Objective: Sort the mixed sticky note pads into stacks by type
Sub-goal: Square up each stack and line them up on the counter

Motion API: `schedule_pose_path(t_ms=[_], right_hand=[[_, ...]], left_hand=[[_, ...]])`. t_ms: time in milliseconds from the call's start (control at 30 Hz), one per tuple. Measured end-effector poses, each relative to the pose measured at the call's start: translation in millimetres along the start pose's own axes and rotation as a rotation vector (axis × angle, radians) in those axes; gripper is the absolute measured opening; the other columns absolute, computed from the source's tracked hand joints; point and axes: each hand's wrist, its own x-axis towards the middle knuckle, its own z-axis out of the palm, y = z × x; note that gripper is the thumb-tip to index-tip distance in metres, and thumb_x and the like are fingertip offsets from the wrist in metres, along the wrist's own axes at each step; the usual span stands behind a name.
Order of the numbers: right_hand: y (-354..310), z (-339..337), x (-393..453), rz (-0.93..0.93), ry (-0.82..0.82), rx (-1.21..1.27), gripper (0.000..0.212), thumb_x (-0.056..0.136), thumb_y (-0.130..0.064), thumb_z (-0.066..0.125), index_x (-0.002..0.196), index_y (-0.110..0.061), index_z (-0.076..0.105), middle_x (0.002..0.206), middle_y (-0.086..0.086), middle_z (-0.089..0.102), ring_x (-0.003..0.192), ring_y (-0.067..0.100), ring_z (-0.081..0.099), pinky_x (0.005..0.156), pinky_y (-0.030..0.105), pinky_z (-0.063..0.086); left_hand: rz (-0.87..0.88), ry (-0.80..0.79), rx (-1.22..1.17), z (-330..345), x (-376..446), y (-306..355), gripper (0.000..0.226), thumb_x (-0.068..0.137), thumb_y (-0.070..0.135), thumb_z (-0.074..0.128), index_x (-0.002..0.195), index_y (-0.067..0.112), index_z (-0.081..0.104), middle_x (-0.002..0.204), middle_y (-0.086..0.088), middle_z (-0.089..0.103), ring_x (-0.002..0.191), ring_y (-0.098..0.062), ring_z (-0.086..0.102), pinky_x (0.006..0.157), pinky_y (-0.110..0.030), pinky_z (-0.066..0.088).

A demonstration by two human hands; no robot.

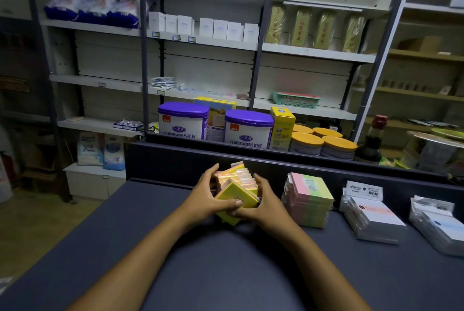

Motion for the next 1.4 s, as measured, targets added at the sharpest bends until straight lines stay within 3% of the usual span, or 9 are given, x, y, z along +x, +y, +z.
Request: schedule_pose_path(t_ms=[100,233,333,500,667,867,1100,1267,1400], right_hand=[[-4.1,0.1,0.7,-0.088,0.019,-0.081,0.115,0.067,-0.03,0.09,0.156,-0.028,0.018,0.147,-0.009,0.043,0.131,0.005,0.048,0.108,0.022,0.042],[-3.3,3.1,-1.8,-0.156,-0.068,-0.077,0.065,0.084,-0.026,0.078,0.129,-0.05,0.038,0.141,-0.009,0.048,0.132,0.008,0.047,0.112,0.03,0.04],[-1.2,1.4,-0.2,-0.175,-0.102,-0.126,0.049,0.087,-0.035,0.072,0.127,-0.047,0.046,0.134,-0.012,0.05,0.129,0.011,0.047,0.112,0.035,0.038],[9.5,1.6,2.5,-0.071,-0.199,-0.452,0.072,0.088,-0.054,0.065,0.149,-0.031,0.036,0.154,0.003,0.036,0.145,0.025,0.027,0.118,0.043,0.026],[7.4,0.7,3.2,0.03,-0.127,0.018,0.109,0.071,-0.021,0.089,0.154,-0.012,0.019,0.148,0.002,0.046,0.135,0.016,0.047,0.112,0.041,0.042],[11.7,14.9,3.9,-0.093,-0.049,0.07,0.076,0.076,-0.012,0.083,0.136,-0.033,0.042,0.14,0.001,0.048,0.132,0.016,0.049,0.109,0.045,0.044],[8.1,16.7,6.3,-0.106,0.053,0.01,0.105,0.068,-0.026,0.09,0.152,-0.023,0.028,0.15,-0.003,0.043,0.137,0.012,0.043,0.113,0.04,0.04],[7.5,16.4,2.6,-0.171,0.038,-0.101,0.075,0.072,-0.031,0.086,0.129,-0.048,0.04,0.131,-0.014,0.047,0.126,0.0,0.041,0.11,0.028,0.039],[5.3,16.6,1.7,-0.179,-0.026,0.009,0.071,0.078,-0.024,0.083,0.131,-0.04,0.039,0.138,-0.01,0.048,0.128,0.001,0.049,0.106,0.027,0.044]], left_hand=[[0.002,-0.005,-0.007,-0.1,1.0,0.6,0.123,0.058,0.035,0.094,0.153,0.033,0.016,0.154,-0.001,0.035,0.133,-0.011,0.041,0.106,-0.027,0.042],[-0.026,-0.081,-0.013,-3.2,0.5,1.6,0.126,0.061,0.031,0.092,0.156,0.028,0.008,0.157,0.001,0.028,0.133,-0.008,0.037,0.105,-0.024,0.038],[-0.046,-0.125,-0.035,-6.6,-0.2,1.6,0.123,0.065,0.023,0.089,0.157,0.026,0.007,0.158,0.001,0.027,0.136,-0.009,0.035,0.107,-0.022,0.036],[-0.058,-0.139,-0.082,-5.8,0.0,-1.5,0.114,0.071,0.009,0.085,0.155,0.026,0.011,0.151,0.004,0.033,0.135,-0.009,0.039,0.102,-0.02,0.041],[-0.056,-0.157,-0.096,-3.7,-1.8,-2.8,0.112,0.067,0.014,0.089,0.153,0.026,0.019,0.146,0.006,0.044,0.131,-0.007,0.048,0.108,-0.028,0.043],[-0.059,-0.128,-0.07,10.2,-5.8,3.7,0.102,0.067,0.015,0.069,0.155,0.022,0.017,0.128,0.005,0.062,0.111,-0.008,0.064,0.089,-0.019,0.049],[-0.069,-0.009,-0.095,7.9,-8.0,16.7,0.107,0.065,0.023,0.063,0.157,0.018,0.009,0.151,-0.004,0.036,0.132,-0.016,0.047,0.112,-0.034,0.038],[-0.111,-0.087,0.007,6.0,-10.5,16.6,0.113,0.062,0.021,0.066,0.157,0.02,0.005,0.15,-0.008,0.038,0.132,-0.021,0.047,0.113,-0.039,0.039],[-0.084,-0.109,0.031,6.5,-11.2,18.7,0.106,0.062,0.018,0.065,0.154,0.024,0.013,0.144,-0.007,0.045,0.128,-0.019,0.051,0.109,-0.035,0.043]])
